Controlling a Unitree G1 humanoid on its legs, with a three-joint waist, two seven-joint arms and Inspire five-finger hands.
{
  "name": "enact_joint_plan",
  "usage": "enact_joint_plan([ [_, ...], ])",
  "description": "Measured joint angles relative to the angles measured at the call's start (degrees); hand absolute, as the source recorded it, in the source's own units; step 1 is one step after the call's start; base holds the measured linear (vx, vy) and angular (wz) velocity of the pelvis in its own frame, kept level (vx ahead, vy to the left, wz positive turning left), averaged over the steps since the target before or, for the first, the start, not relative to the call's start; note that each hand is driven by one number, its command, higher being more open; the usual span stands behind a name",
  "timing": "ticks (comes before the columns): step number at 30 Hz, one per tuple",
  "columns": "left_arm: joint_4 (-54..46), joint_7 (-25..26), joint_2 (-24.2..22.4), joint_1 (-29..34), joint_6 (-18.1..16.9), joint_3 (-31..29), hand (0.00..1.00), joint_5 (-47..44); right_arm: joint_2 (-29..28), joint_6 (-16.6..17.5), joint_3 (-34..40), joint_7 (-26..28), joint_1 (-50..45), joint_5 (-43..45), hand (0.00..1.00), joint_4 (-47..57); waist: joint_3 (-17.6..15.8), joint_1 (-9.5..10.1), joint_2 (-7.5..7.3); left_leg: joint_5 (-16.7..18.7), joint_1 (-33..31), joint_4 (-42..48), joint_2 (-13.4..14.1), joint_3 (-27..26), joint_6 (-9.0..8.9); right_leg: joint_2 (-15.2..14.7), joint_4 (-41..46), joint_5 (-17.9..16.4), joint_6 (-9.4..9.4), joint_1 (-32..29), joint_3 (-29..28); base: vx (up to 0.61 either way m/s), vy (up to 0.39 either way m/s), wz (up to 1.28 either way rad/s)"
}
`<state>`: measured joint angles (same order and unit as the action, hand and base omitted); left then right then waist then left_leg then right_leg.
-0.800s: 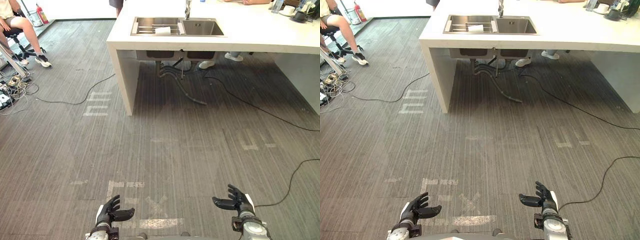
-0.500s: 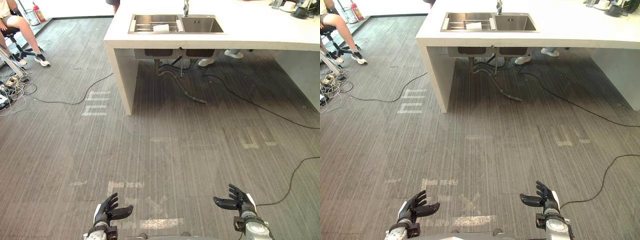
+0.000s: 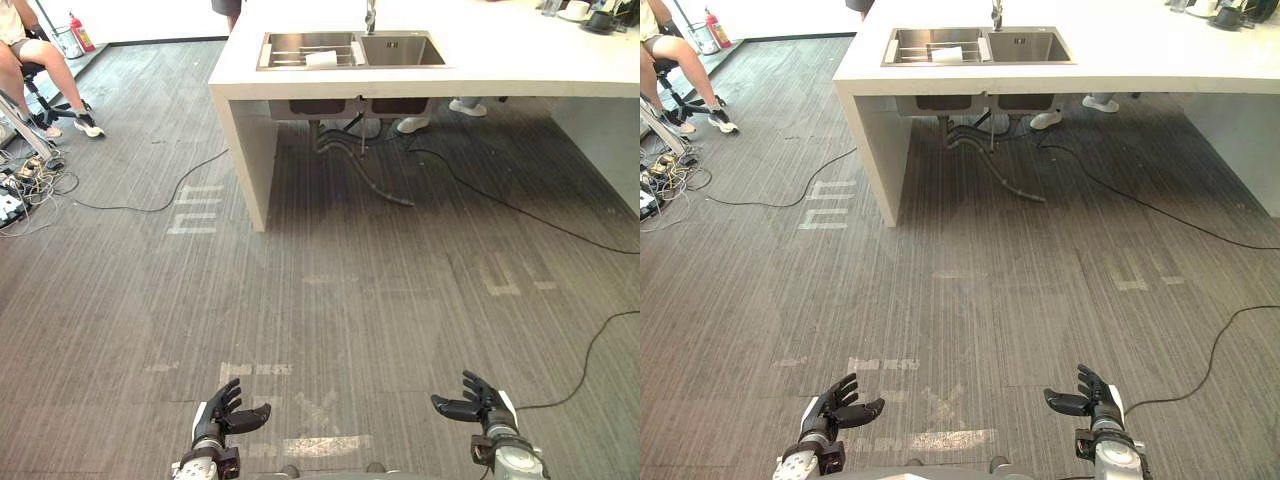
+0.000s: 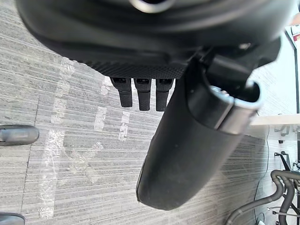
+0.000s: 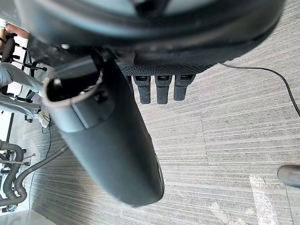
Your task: Walk over to the sink, pick up the cup, carry it to the dishwasher, place the cup inside the dishwasher, then close the dishwasher door
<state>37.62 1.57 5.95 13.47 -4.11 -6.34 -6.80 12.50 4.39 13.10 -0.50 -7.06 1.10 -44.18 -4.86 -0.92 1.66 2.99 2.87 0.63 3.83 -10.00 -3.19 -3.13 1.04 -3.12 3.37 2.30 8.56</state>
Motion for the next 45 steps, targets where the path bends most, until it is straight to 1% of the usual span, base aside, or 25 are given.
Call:
enact_joint_plan([
  [3, 0.0, 0.3, 0.0, 0.4, 0.0, 0.0, 0.9, 0.0, -0.4, -0.4, 0.0, -0.1, 0.5, 0.0, 0.9, -0.1, -0.6, 0.15, -0.02, 1.3, -1.2, 1.6, 0.1, -0.7, 0.88, -0.1, 0.6, -0.3, 0.03, -1.1, -0.6, -0.01, 0.017, -0.12],
  [5, -0.2, 0.7, -0.2, 0.6, 0.0, 0.0, 0.9, 0.0, -0.4, -0.6, 0.0, -0.3, 2.2, 0.0, 0.9, -0.6, -1.8, 0.4, -0.02, 4.5, -3.1, 5.8, 0.2, -1.7, 1.15, -1.2, 6.8, -4.2, 0.67, -4.6, -0.6, 0.0, 0.034, -0.3],
  [7, -1.1, 0.7, -0.4, 1.5, 0.2, 0.2, 0.9, -0.1, -0.3, -0.8, 0.0, -1.0, 2.8, 0.4, 0.9, -0.9, -2.9, 0.33, -0.86, 9.4, -4.5, 11.5, -0.8, -2.4, 1.95, -4.8, 19.3, -10.0, 1.95, -9.0, 0.8, 0.05, 0.067, -0.19],
  [11, -1.8, 1.3, 0.5, 1.5, 0.2, 0.3, 0.9, -1.1, -0.4, -1.3, -2.4, -1.4, 3.4, 1.3, 0.9, -2.5, -4.8, 0.07, -0.98, 12.6, -0.3, 12.7, -0.7, -2.4, 2.85, -9.5, 44.4, -9.5, 3.49, -18.4, 5.1, 0.19, 0.056, -0.05],
  [13, -1.9, 2.3, 1.4, 1.0, 0.2, 0.5, 0.9, -1.9, -0.3, -1.5, -3.9, -1.1, 3.5, 1.4, 0.9, -2.5, -5.2, -0.07, -0.6, 13.9, 1.3, 12.4, 0.4, -2.5, 2.43, -10.2, 43.3, -12.4, 0.98, -22.0, 8.2, 0.36, 0.001, 0.01],
  [16, -1.8, 2.5, 2.1, -1.3, 0.1, 0.1, 0.9, -3.5, 1.0, -1.5, -5.9, -1.1, 5.3, 1.5, 0.9, -2.5, -6.8, -0.39, 0.95, 13.7, 5.1, 8.8, 3.5, -2.5, 0.46, -8.3, 30.3, -9.6, 0.03, -27.3, 14.5, 0.43, -0.086, 0.08],
  [18, -1.8, 3.0, 2.2, -2.2, 0.0, -0.1, 0.9, -4.0, 2.1, -1.5, -6.9, -1.0, 6.1, 1.5, 0.9, -2.2, -7.3, -1.74, 0.68, 13.9, 8.9, 6.7, 4.6, -1.7, -1.6, -6.1, 14.9, 0.4, -0.27, -28.5, 13.4, 0.53, -0.18, 0.35],
  [19, -1.7, 3.1, 2.0, -2.3, 0.0, -0.1, 0.9, -4.0, 2.4, -1.5, -7.1, -1.1, 5.9, 1.5, 0.9, -2.2, -7.4, -2.21, 0.74, 14.6, 10.1, 7.0, 5.0, -1.2, -2.79, -5.8, 15.0, 5.5, -1.63, -28.4, 12.2, 0.69, -0.296, 0.39],
  [20, -1.4, 3.2, 1.2, -2.8, 0.0, 0.0, 0.9, -3.9, 3.1, -1.5, -7.2, -1.2, 6.1, 1.5, 0.9, -2.4, -7.4, -2.44, 2.12, 15.6, 10.6, 9.6, 6.7, -0.6, -4.45, -5.1, 20.7, 6.9, -5.39, -29.3, 11.1, 0.7, -0.334, 0.12],
  [22, -1.7, 3.2, 0.8, -4.1, -0.2, 0.2, 0.9, -4.0, 2.7, -1.6, -7.4, -1.0, 6.9, 1.5, 0.9, -2.3, -7.6, -1.64, 2.99, 12.1, 5.1, 24.8, 10.5, 0.5, -5.0, -3.4, 25.3, 0.5, -6.78, -28.4, 12.0, 0.58, -0.31, -0.01],
  [24, -2.1, 3.2, 0.6, -4.9, -0.2, 0.2, 0.9, -4.0, 1.9, -1.6, -7.6, -1.1, 6.8, 1.8, 0.9, -2.3, -8.1, -1.38, 3.51, 6.9, -3.0, 44.3, 15.4, 1.6, -4.53, -0.2, 20.3, -1.0, -7.61, -21.3, 13.5, 0.62, -0.309, 0.09],
  [25, -3.8, 3.3, 0.6, -4.8, -0.1, 0.2, 0.9, -4.0, 0.8, -1.4, -7.8, -1.4, 6.6, 2.5, 0.9, -2.1, -8.5, -0.84, 2.98, 8.4, -7.8, 57.3, 18.6, -0.7, -2.9, 2.4, 14.6, -1.1, -7.77, -13.9, 13.6, 0.61, -0.272, 0.01],
  [27, -6.6, 3.2, 0.4, -4.9, -0.1, 0.2, 0.9, -4.0, 0.1, -0.7, -7.7, -2.1, 6.5, 3.8, 0.9, -1.4, -9.3, -0.16, 1.64, 10.0, -11.9, 62.8, 19.0, -3.9, -0.54, 2.8, 10.9, -2.1, -7.57, -8.0, 13.1, 0.53, -0.162, 0.01],
  [30, -16.8, 3.3, 0.1, -5.4, -0.1, 0.2, 0.9, -4.0, 0.0, -0.1, -7.4, -2.7, 6.9, 4.4, 0.9, -0.2, -9.9, 1.0, 0.45, 12.4, -22.1, 56.2, 15.8, -8.1, 1.61, 2.7, 6.3, -3.3, -6.4, -2.0, 13.1, 0.48, -0.064, 0.06],
  [32, -24.1, 3.5, -0.3, -5.6, -0.1, 0.2, 0.9, -3.9, -0.3, -0.1, -7.4, -3.1, 7.1, 4.4, 0.9, -0.2, -10.8, 1.93, -1.08, 12.0, -25.5, 39.5, 9.5, -9.1, 1.56, 0.9, 3.9, -4.4, -4.61, 2.3, 13.3, 0.57, 0.054, 0.06],
  [34, -30.8, 3.6, -1.4, -5.2, -0.2, 0.3, 0.9, -3.8, -0.2, 0.0, -7.2, -3.2, 6.8, 4.4, 0.9, -0.2, -11.3, 2.9, -1.36, 5.0, -25.7, 19.0, 4.1, -7.2, 0.03, -0.4, 2.5, -5.9, -2.39, 5.9, 13.0, 0.44, 0.132, -0.12],
  [35, -35.9, 4.3, -2.5, -4.3, -0.5, 0.7, 0.9, -3.2, 0.1, 0.2, -7.4, -3.2, 6.3, 4.3, 0.9, -0.3, -10.8, 4.32, -0.11, 1.1, -26.1, 11.0, 3.5, -5.1, -0.4, 0.5, 1.6, -7.4, -0.14, 7.8, 11.7, 0.41, 0.175, -0.42],
  [37, -41.0, 5.6, -2.3, -3.9, -0.9, 1.2, 0.9, -2.0, -0.8, 0.2, -7.7, -3.2, 6.4, 4.3, 0.9, -1.5, -10.4, 5.66, -0.81, -6.5, -25.8, 14.1, 3.0, -4.1, 3.97, 0.0, 1.3, -9.2, 1.06, 10.5, 10.0, 0.55, 0.251, -0.38],
  [39, -49.6, 5.9, -2.7, -3.8, -1.1, 0.2, 0.9, 0.3, -1.9, 0.4, -7.8, -2.9, 6.3, 4.3, 0.9, -1.5, -9.7, 4.94, -4.36, -2.7, -26.7, 19.7, -0.8, -4.3, 7.28, -4.9, 3.8, -9.8, 1.96, 11.5, 9.5, 0.63, 0.247, 0.06],
  [40, -51.2, 6.1, -2.7, -3.7, -1.2, 0.1, 0.9, 0.9, -1.8, 0.4, -7.7, -2.9, 6.6, 4.3, 0.9, -1.6, -9.7, 4.94, -4.35, -0.6, -26.7, 21.5, -0.7, -4.6, 7.47, -5.8, 7.7, -10.1, 2.47, 10.1, 8.8, 0.54, 0.225, -0.11],
  [41, -54.5, 6.9, -2.2, -3.5, -1.3, -0.2, 0.9, 1.9, -2.0, 0.4, -7.7, -2.5, 6.9, 4.2, 0.9, -1.8, -9.6, 4.9, -4.26, 3.0, -25.8, 24.5, -0.5, -5.1, 7.25, -8.4, 21.8, -10.8, 4.61, 5.1, 6.6, 0.5, 0.242, -0.1],
  [42, -56.3, 7.8, -1.2, -3.9, -1.5, -0.5, 0.9, 2.6, -2.5, 0.5, -7.7, -2.0, 6.9, 4.2, 0.9, -2.3, -9.5, 4.45, -4.64, 5.2, -23.4, 25.7, -1.3, -4.8, 7.62, -10.8, 37.6, -9.3, 10.47, -0.2, 4.5, 0.5, 0.225, 0.02],
  [43, -56.8, 8.2, -0.6, -4.3, -1.5, -0.6, 0.9, 2.7, -2.7, 0.4, -7.8, -1.8, 6.8, 4.2, 0.9, -2.7, -9.5, 4.04, -4.71, 6.0, -21.7, 25.6, -1.7, -4.6, 7.68, -11.7, 44.4, -8.5, 11.96, -2.6, 4.2, 0.53, 0.169, 0.25],
  [44, -58.7, 9.2, 0.6, -4.2, -1.6, -1.4, 0.9, 3.5, -3.3, 0.4, -7.9, -1.5, 6.6, 4.1, 0.9, -2.9, -9.5, 3.6, -4.69, 7.1, -17.9, 24.1, -2.1, -4.2, 7.96, -12.8, 54.0, -8.6, 11.64, -6.3, 5.0, 0.54, 0.104, 0.21],
  [45, -61.3, 10.8, 1.2, -3.9, -1.9, -1.7, 0.9, 3.6, -3.9, 0.5, -7.9, -1.0, 6.5, 4.0, 0.9, -2.9, -9.5, 3.26, -4.62, 7.4, -13.8, 20.9, -2.2, -3.7, 8.04, -12.9, 57.4, -9.8, 8.92, -9.2, 7.4, 0.63, 0.091, 0.15],
])
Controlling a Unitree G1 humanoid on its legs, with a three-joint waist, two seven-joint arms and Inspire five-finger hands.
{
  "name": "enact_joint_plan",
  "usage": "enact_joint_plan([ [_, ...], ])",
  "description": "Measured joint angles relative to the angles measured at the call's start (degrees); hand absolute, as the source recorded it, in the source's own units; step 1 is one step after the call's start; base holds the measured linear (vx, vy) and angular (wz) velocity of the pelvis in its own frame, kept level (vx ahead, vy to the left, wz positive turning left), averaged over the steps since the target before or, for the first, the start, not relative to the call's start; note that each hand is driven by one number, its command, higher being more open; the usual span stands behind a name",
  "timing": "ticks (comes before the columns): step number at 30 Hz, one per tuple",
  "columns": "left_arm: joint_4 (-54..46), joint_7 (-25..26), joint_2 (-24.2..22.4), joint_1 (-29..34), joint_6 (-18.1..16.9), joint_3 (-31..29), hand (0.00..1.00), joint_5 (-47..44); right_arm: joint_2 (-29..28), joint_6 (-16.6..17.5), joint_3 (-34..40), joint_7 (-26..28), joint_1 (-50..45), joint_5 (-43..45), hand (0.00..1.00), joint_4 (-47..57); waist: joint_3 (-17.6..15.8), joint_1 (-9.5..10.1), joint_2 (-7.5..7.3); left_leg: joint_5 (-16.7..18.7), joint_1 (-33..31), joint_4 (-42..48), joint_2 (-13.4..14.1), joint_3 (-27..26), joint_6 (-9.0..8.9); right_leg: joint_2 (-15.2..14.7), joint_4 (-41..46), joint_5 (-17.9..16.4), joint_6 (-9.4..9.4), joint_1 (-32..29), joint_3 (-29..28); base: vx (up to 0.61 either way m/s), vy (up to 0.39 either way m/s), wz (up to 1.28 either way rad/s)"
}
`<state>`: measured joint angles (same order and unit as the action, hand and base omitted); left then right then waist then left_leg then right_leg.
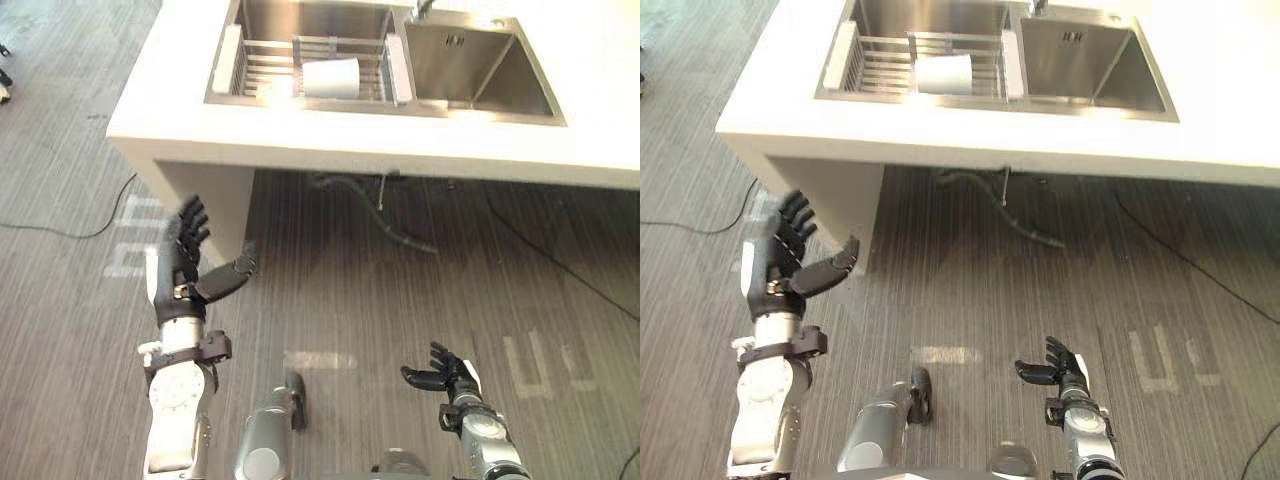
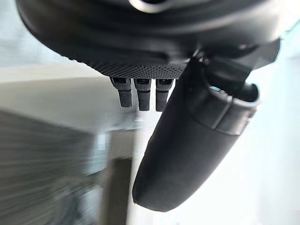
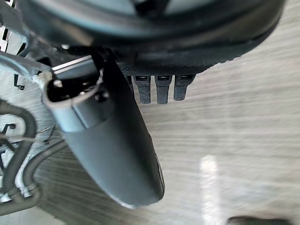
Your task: Walk over to the sink, pick up the cup, carry it to the dishwasher, place the cup inside the dishwasher, then close the dishwasher door
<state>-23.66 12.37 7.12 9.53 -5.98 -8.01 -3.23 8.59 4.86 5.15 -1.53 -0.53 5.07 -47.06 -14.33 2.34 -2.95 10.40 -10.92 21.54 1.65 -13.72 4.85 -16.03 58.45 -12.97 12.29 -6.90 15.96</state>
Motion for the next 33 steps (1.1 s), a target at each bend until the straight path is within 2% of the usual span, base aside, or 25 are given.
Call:
enact_joint_plan([
  [2, -3.7, 2.0, 0.1, 0.0, -1.7, -0.9, 0.9, 0.4, -0.4, 0.5, -0.4, 0.5, -0.1, -0.1, 0.9, 0.0, 0.0, -0.02, 0.06, 0.1, 5.2, -4.9, 0.2, 0.4, -0.52, 0.5, -2.4, -1.9, -3.51, -4.3, 3.8, 0.56, 0.019, 0.06],
  [4, -6.1, 3.4, 0.5, -0.3, -4.2, -1.2, 0.9, 1.2, -0.3, 0.9, -0.6, 0.7, -0.2, -0.2, 0.9, 0.0, 0.0, -0.24, 0.39, 0.6, 9.9, -8.5, 0.6, 0.8, -1.49, 2.0, -12.7, -3.6, -7.36, -8.9, 6.2, 0.44, -0.068, 0.08],
  [6, -6.0, 4.2, 0.7, -1.3, -4.9, -1.2, 0.9, 2.1, -0.2, 0.9, -0.6, 0.8, -0.2, -0.2, 0.9, -0.1, 0.3, -0.43, 1.35, 1.4, 11.8, -9.9, 1.8, 1.3, -2.76, 4.7, -26.7, -1.8, -9.15, -11.2, 6.6, 0.45, -0.145, 0.2],
  [7, -5.3, 4.9, 1.1, -2.6, -4.9, -1.2, 0.9, 3.2, -0.2, 0.9, -1.1, 1.1, -0.7, -0.2, 0.9, -0.4, 0.4, -1.05, 1.59, 2.7, 13.8, -10.3, 2.6, 2.2, -4.85, 6.9, -38.8, 3.5, -9.81, -12.3, 5.4, 0.47, -0.183, 0.35],
  [8, -4.8, 5.1, 1.3, -3.0, -4.9, -1.2, 0.9, 3.6, -0.2, 0.9, -1.5, 1.2, -1.0, -0.2, 0.9, -0.6, 0.5, -1.35, 1.47, 3.5, 15.1, -10.2, 2.8, 2.5, -6.07, 7.4, -42.6, 6.5, -10.22, -12.4, 4.2, 0.49, -0.203, 0.58],
  [9, -3.7, 5.1, 1.7, -3.2, -4.8, -1.0, 0.9, 4.8, -0.2, 0.8, -2.2, 1.3, -2.3, -0.2, 0.9, -0.8, 0.9, -2.02, 1.26, 5.0, 17.3, -10.0, 3.1, 3.3, -8.26, 8.2, -45.5, 14.8, -11.1, -11.6, 2.3, 0.55, -0.261, 0.49],
  [10, -2.2, 4.8, 1.4, -3.2, -4.6, -0.3, 0.9, 6.6, 0.7, 0.8, -2.3, 1.7, -3.5, -0.3, 0.9, -1.4, 2.0, -1.68, 3.12, 6.1, 18.5, -9.0, 4.9, 3.9, -10.03, 9.6, -43.4, 17.9, -12.59, -11.0, 2.0, 0.55, -0.263, 0.34],
  [11, -2.2, 4.7, 1.7, -3.3, -4.3, -0.3, 0.9, 6.7, 0.8, 0.6, -2.2, 1.8, -3.8, -0.3, 0.9, -1.7, 2.5, -1.63, 3.68, 5.9, 18.2, -8.3, 6.1, 3.8, -10.51, 10.1, -41.9, 16.3, -13.64, -11.2, 1.7, 0.66, -0.338, 0.21],
  [12, -1.5, 4.2, 2.9, -4.4, -4.2, 0.0, 0.9, 7.8, 1.3, 0.6, -1.9, 1.8, -3.9, -0.3, 0.9, -1.7, 2.9, -2.01, 4.65, 5.6, 17.4, -4.9, 7.7, 4.8, -11.02, 10.6, -39.4, 12.5, -13.46, -10.8, 2.9, 0.51, -0.303, 0.44],
  [13, 0.5, 2.2, 4.4, -6.7, -3.9, 0.7, 0.9, 9.2, 2.0, 0.5, -1.6, 2.0, -4.7, -0.3, 0.9, -1.7, 3.2, -2.94, 5.57, 5.0, 14.9, 3.0, 9.6, 6.1, -11.85, 11.4, -39.7, 10.3, -13.96, -7.8, 5.0, 0.51, -0.309, 0.57],
  [14, 1.3, 1.3, 5.3, -7.6, -3.7, 0.9, 0.9, 9.9, 2.2, 0.4, -1.6, 2.2, -5.0, -0.3, 0.9, -1.7, 3.1, -3.16, 5.62, 3.6, 13.3, 8.3, 10.8, 6.0, -12.05, 12.0, -40.6, 9.7, -14.29, -5.8, 5.5, 0.45, -0.271, 0.45],
  [15, 2.0, 0.2, 7.1, -8.7, -3.3, 1.6, 0.9, 10.2, 2.8, 0.5, -1.6, 2.5, -5.5, -0.2, 0.9, -1.3, 3.0, -2.95, 5.52, 3.4, 9.6, 18.7, 13.1, 5.7, -12.0, 13.3, -43.5, 9.4, -14.61, -1.5, 5.6, 0.33, -0.176, 0.11],
  [17, 2.0, -1.3, 9.1, -9.8, -3.3, 3.3, 0.9, 11.8, 3.5, 1.0, -1.4, 2.3, -6.2, -0.2, 0.9, 0.1, 3.3, -2.8, 5.01, 6.1, 4.9, 22.8, 13.7, 3.8, -10.36, 13.2, -47.2, 9.4, -14.61, 2.5, 5.7, 0.33, -0.142, 0.02],
  [18, 2.0, -2.3, 10.2, -10.5, -3.3, 4.4, 0.9, 12.5, 4.3, 1.2, -0.8, 2.2, -6.1, -0.2, 0.9, 0.2, 3.4, -2.42, 4.71, 6.8, 2.4, 19.9, 13.4, 2.7, -9.17, 12.8, -48.8, 9.5, -14.46, 3.8, 5.3, 0.29, -0.09, -0.03],
  [19, 2.0, -2.9, 10.5, -10.9, -3.3, 4.9, 0.9, 12.7, 4.6, 1.2, -0.7, 2.2, -6.1, -0.2, 0.9, 0.2, 3.4, -2.19, 4.7, 6.9, 1.3, 17.6, 13.2, 2.7, -8.87, 12.7, -49.6, 9.6, -14.34, 4.4, 5.2, 0.3, -0.016, -0.11],
  [20, 2.0, -3.8, 10.8, -11.3, -3.3, 5.7, 0.9, 13.6, 5.0, 1.1, -0.7, 2.2, -6.1, -0.2, 0.9, 0.1, 3.4, -1.96, 4.67, 6.8, -0.2, 12.3, 12.8, 2.9, -8.94, 12.4, -50.7, 9.7, -14.18, 5.7, 5.0, 0.23, 0.035, -0.13],
  [21, 2.0, -4.3, 10.8, -11.3, -3.2, 6.8, 0.9, 14.3, 4.9, 1.1, -0.8, 2.2, -6.1, -0.2, 0.9, -0.4, 3.4, -1.87, 4.65, 5.1, -0.6, 5.5, 11.5, 3.6, -9.27, 12.1, -51.3, 9.7, -13.92, 6.6, 5.0, 0.29, 0.116, -0.21],
  [22, 2.0, -5.2, 10.8, -11.3, -3.2, 8.0, 0.9, 14.7, 4.9, 1.1, -0.8, 2.2, -6.5, -0.2, 0.9, -0.7, 3.8, -1.76, 5.18, -2.9, -0.6, -1.5, 10.7, 4.0, -8.53, 12.4, -51.6, 9.2, -12.39, 7.5, 4.8, 0.15, 0.094, -0.21],
  [23, 2.0, -5.4, 10.8, -11.3, -3.2, 8.6, 0.9, 15.2, 4.9, 1.1, -0.9, 2.2, -6.9, -0.2, 0.9, -0.8, 4.2, -1.8, 5.92, -8.2, -0.8, -3.4, 10.8, 4.5, -8.47, 13.1, -51.7, 8.9, -11.53, 7.8, 4.6, 0.25, 0.189, -0.1],
  [24, 2.1, -6.2, 11.5, -11.3, -3.0, 9.6, 0.9, 15.8, 3.3, 1.0, -1.0, 2.3, -6.9, -0.2, 0.9, -1.9, 4.8, -2.38, 5.3, -6.4, -0.2, -4.3, 10.5, 4.6, -10.12, 13.1, -51.7, 8.5, -10.87, 8.1, 4.5, 0.13, 0.116, 0.03],
  [26, 2.1, -7.7, 12.9, -11.3, -2.8, 10.8, 0.9, 17.0, 0.7, 0.9, -1.0, 2.7, -8.0, -0.2, 0.9, -2.0, 5.4, -2.47, 3.05, -7.0, 0.5, -6.6, 8.9, 4.3, -9.41, 11.4, -51.8, 8.5, -10.57, 7.7, 4.4, 0.18, 0.155, 0.07],
  [27, 2.1, -8.3, 13.4, -11.0, -2.3, 11.4, 0.9, 17.5, -0.1, 0.9, -1.0, 3.1, -8.5, -0.2, 0.9, -2.0, 5.6, -2.25, 2.42, -7.1, 1.1, -7.5, 8.2, 3.7, -9.21, 10.9, -51.9, 8.5, -10.38, 7.8, 4.0, 0.16, 0.141, 0.0],
  [30, 2.1, -10.4, 15.0, -10.6, -1.7, 12.6, 0.9, 18.0, -0.9, 0.9, -1.2, 3.6, -8.9, -0.2, 0.9, -2.0, 5.8, -2.13, 2.15, -7.6, 3.7, -10.2, 6.2, 2.6, -8.38, 9.3, -53.1, 8.8, -9.94, 9.3, 2.8, 0.07, 0.089, -0.03],
  [33, 1.5, -12.2, 15.9, -10.4, -1.7, 14.2, 0.9, 19.0, -1.3, 0.9, -1.2, 3.8, -9.0, -0.5, 0.9, -2.0, 6.4, -1.88, 2.04, -8.1, 4.9, -12.1, 5.6, 1.8, -8.12, 9.0, -54.4, 9.3, -9.05, 9.7, 1.9, 0.0, 0.034, -0.12],
])
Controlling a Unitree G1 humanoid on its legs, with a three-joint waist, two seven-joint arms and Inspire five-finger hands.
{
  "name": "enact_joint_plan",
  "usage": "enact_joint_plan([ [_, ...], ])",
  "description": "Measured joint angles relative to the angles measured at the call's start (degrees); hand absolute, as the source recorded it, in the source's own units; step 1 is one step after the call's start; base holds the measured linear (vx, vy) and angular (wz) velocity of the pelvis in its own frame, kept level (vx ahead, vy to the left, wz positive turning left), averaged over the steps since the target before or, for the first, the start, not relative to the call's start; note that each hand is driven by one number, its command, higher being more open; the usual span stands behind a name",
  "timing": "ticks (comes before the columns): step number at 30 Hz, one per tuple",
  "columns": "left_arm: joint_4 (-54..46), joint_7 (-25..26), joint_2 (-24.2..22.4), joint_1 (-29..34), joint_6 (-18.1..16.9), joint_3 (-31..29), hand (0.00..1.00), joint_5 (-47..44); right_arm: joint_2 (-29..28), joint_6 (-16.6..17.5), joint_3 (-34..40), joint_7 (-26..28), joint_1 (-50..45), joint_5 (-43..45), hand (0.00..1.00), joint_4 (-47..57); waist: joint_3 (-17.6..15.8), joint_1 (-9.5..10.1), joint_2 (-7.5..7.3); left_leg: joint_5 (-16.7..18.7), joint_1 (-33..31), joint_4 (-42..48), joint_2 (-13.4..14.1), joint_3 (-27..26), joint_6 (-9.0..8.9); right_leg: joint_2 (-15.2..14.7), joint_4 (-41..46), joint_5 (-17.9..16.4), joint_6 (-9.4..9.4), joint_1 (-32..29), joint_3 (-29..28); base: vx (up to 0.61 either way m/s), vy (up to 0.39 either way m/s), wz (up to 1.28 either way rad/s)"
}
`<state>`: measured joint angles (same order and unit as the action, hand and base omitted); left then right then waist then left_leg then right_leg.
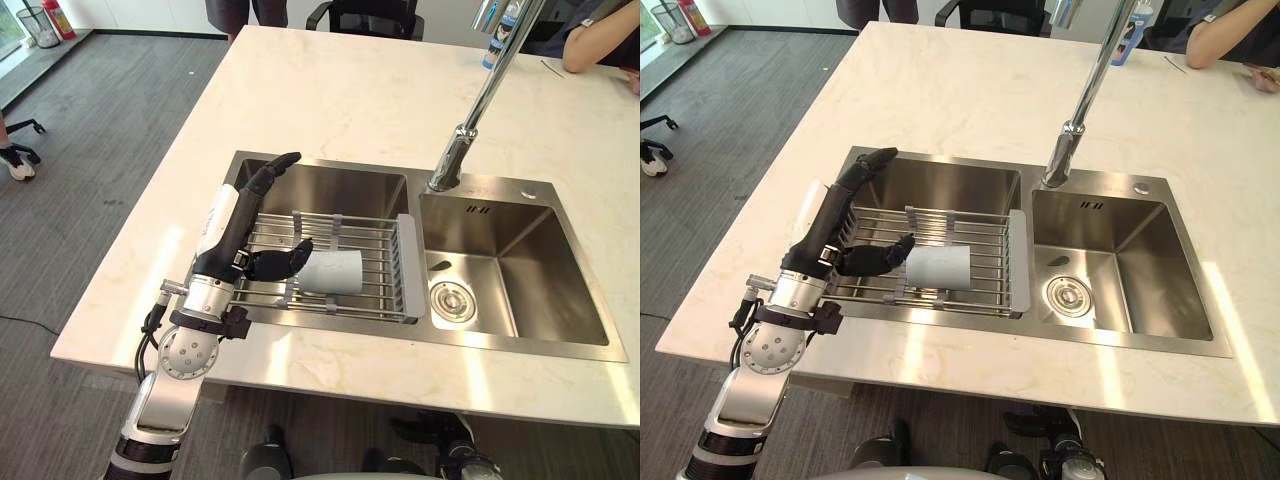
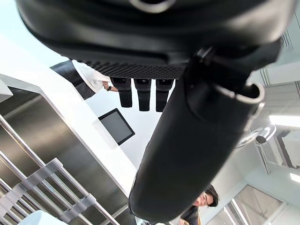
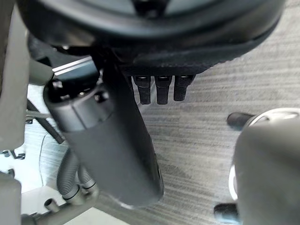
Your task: Walk over to the sink, pick up the cup, carry it to the dishwasher, place the cup inside the dishwasher, then close the dishwasher door
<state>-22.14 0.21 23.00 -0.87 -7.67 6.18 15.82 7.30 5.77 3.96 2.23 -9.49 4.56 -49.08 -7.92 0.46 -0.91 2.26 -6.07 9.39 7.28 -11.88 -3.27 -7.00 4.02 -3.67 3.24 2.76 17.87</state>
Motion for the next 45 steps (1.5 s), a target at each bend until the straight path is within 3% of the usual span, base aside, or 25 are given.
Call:
enact_joint_plan([
  [9, -0.2, -5.3, 0.7, 2.3, 0.0, 6.5, 0.9, 2.3, -0.1, -0.2, 0.0, 0.8, -0.8, -2.0, 0.9, -1.4, 0.9, -0.38, -0.64, -3.7, 3.1, -7.3, -0.2, -1.8, -0.75, 0.9, -1.1, 0.6, 0.81, -0.6, -1.5, -0.01, -0.017, -0.09],
  [13, 0.5, -5.4, -0.1, 2.2, 0.8, 7.5, 0.9, 4.1, -0.1, -0.5, -0.1, 1.3, -1.3, -2.0, 0.9, -1.4, 2.7, -0.8, -1.21, -4.0, 3.8, -8.6, -0.4, -2.6, -0.73, 0.8, -1.3, 0.6, 0.81, -0.9, -2.2, 0.02, 0.003, -0.09],
  [22, 7.2, -3.9, -3.2, -0.9, 3.7, 8.8, 0.9, 8.1, -1.2, -0.7, -0.4, 1.7, -1.7, -1.9, 0.9, -1.3, 3.2, -1.41, -1.66, -5.2, 4.8, -10.8, -0.6, -2.8, -0.78, 0.9, -1.3, 0.7, 0.79, -0.8, -2.4, 0.0, 0.002, -0.01],
  [27, 12.9, -3.0, -2.8, -2.2, 4.0, 8.8, 0.9, 10.0, -1.2, -0.8, -0.4, 1.6, -1.6, -1.9, 0.9, -1.1, 3.5, -1.82, -1.36, -7.1, 6.4, -14.3, -0.9, -3.0, -0.72, 1.1, -1.5, 0.8, 0.6, -1.0, -2.3, 0.0, 0.0, 0.0],
  [39, 16.8, -4.3, -1.3, -2.8, 4.2, 7.6, 0.9, 11.3, -1.4, -1.2, -0.4, 1.7, -0.9, -2.0, 0.9, -1.0, 3.4, -2.3, -1.12, -7.1, 6.3, -14.4, -1.3, -2.9, -0.71, 1.0, -3.6, 1.6, 0.99, -0.4, -1.9, 0.0, 0.0, 0.0],
  [45, 20.9, -6.0, 1.1, -5.8, 5.1, 6.7, 0.9, 12.4, -1.3, -1.6, -0.4, 2.1, -0.2, -2.0, 0.9, 0.1, 2.8, -3.15, -0.15, -7.1, 6.3, -14.4, -1.3, -3.1, -0.71, 1.2, -5.1, 2.5, 1.04, 0.1, -1.9, 0.0, 0.001, -0.01],
])
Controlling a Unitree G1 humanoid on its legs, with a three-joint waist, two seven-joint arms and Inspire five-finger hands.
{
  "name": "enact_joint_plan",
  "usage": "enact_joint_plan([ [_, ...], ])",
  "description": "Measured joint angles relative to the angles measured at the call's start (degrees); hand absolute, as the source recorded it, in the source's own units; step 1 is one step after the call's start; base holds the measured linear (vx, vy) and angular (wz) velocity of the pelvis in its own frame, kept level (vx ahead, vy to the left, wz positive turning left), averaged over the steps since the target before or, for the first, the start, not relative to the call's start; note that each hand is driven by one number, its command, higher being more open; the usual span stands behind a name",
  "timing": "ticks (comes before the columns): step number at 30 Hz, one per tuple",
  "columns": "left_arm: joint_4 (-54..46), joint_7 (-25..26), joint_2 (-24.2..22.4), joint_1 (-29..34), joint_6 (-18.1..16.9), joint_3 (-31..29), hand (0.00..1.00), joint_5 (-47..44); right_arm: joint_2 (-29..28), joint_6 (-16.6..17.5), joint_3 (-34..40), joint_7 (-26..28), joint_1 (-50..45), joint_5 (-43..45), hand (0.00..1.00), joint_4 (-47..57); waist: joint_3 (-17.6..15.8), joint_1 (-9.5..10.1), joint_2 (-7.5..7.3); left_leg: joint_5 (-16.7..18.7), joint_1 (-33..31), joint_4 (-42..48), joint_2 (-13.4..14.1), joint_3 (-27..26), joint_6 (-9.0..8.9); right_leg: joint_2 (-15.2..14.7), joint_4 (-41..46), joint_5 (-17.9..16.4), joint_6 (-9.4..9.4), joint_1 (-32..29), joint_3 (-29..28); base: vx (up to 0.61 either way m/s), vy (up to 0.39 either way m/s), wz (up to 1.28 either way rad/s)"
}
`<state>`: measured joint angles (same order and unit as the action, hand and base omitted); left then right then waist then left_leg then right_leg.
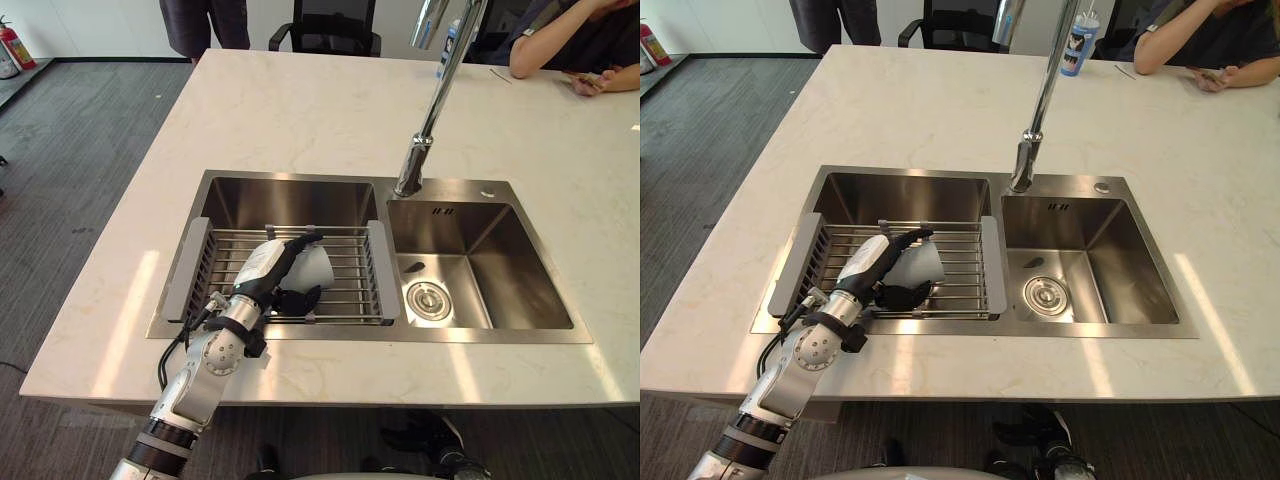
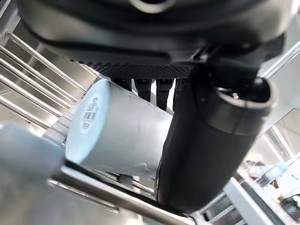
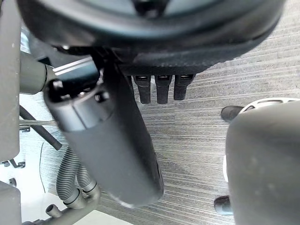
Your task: Walk over to the sink, pick up the cup, carry it to the dishwasher, place the cup inside the dishwasher, then close the dishwasher door
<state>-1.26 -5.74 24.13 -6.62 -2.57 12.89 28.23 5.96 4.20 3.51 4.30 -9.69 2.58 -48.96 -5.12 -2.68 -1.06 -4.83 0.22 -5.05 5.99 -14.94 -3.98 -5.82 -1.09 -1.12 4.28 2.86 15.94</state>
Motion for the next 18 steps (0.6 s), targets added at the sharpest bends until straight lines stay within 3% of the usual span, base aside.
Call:
enact_joint_plan([
  [8, 3.2, -3.7, 7.0, -2.4, 0.4, 0.0, 0.9, 0.0, 0.0, -0.6, 0.0, 0.6, 0.1, -0.5, 0.9, 0.3, -0.3, -0.4, 0.38, 0.1, -0.1, 0.0, 0.0, 0.0, -0.13, 0.1, -0.4, 0.0, 0.03, 0.1, 0.1, 0.0, 0.0, 0.0],
  [9, 4.1, -4.0, 7.7, -3.0, 0.6, 0.0, 0.3, -0.1, 0.0, -0.7, 0.0, 0.6, 0.1, -0.5, 0.9, 0.3, -0.3, -0.32, 0.37, 0.1, -0.1, 0.0, 0.0, 0.0, -0.13, 0.1, -0.5, 0.0, 0.03, 0.1, 0.1, 0.0, 0.0, 0.0],
  [18, 5.8, -5.8, 10.9, -7.6, 1.1, 2.3, 0.3, 1.3, 0.0, -0.9, -0.6, 1.6, 0.2, -0.5, 0.9, 0.4, -0.4, -0.75, 0.41, 0.1, -0.1, -0.1, 0.0, 0.3, -0.13, 0.1, -0.9, 0.1, 0.06, 0.5, 0.4, 0.0, 0.0, 0.0],
])
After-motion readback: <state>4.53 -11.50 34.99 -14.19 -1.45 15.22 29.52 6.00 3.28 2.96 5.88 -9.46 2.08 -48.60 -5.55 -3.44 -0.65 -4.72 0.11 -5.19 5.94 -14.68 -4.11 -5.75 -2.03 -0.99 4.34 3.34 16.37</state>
